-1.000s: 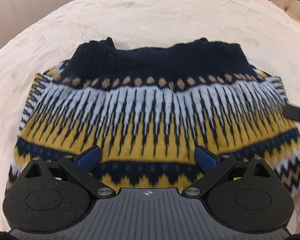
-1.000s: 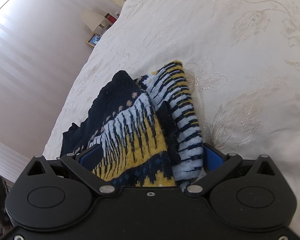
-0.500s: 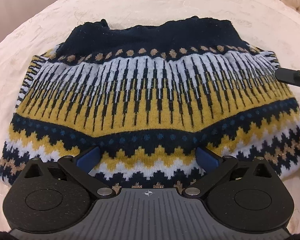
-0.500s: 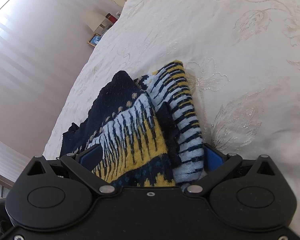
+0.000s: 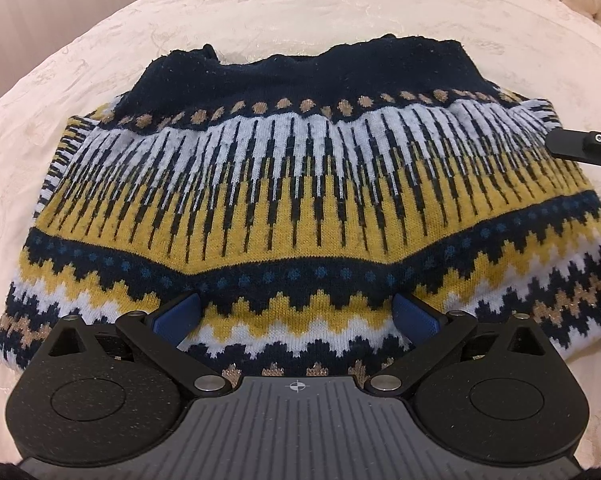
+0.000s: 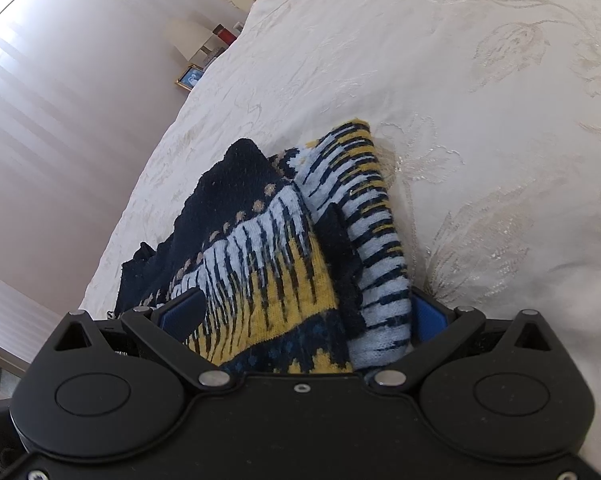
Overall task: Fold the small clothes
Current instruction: 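Lift the sweater side edge with the right tool and fold it over the middle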
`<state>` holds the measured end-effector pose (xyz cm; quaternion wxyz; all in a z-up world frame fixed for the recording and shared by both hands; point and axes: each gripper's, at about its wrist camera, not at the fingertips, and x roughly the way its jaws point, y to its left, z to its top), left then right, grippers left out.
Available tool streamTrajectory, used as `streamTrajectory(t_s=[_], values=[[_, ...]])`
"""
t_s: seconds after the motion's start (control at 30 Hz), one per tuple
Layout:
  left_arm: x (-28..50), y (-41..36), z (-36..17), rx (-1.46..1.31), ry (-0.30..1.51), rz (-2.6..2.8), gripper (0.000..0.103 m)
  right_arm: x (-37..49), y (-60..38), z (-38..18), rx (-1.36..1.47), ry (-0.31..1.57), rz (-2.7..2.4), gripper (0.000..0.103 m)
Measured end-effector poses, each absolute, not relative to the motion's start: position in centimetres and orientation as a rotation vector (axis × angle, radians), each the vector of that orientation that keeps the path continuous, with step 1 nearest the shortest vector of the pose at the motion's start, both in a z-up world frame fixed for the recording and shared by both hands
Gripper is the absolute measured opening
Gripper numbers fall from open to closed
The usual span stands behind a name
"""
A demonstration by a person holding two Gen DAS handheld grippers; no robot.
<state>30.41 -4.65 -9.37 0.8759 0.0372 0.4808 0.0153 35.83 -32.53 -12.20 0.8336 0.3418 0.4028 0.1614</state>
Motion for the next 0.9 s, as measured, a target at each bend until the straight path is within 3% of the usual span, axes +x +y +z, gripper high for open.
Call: streamTrajectory(t_s=[0.33, 0.37, 0.43, 0.47, 0.5, 0.9], values=[[30.0, -4.2, -9.3, 0.058, 0.988, 0.01, 0.103, 36.0, -33.3, -12.5, 0.809, 0.82, 0.364, 0.103], [29.9, -3.9, -9.1, 0.048, 0.986, 0.001, 0.103, 35.9, -33.2, -12.4, 0.8, 0.82, 0.361, 0.099], [29.7, -3.2, -8.7, 0.021, 0.981, -0.021, 0.102, 35.9, -32.8, -12.1, 0.764, 0.829, 0.351, 0.077], [29.6, -2.8, -8.5, 0.006, 0.974, -0.032, 0.1, 36.0, -32.6, -12.1, 0.746, 0.842, 0.338, 0.057], [29.4, -2.3, -8.2, -0.011, 0.966, -0.04, 0.1, 36.1, -32.5, -12.3, 0.738, 0.851, 0.337, 0.05], [24.6, 5.0, -4.9, -0.089, 0.912, 0.096, 0.099, 34.8, -30.2, -9.9, 0.587, 0.762, 0.287, 0.044]])
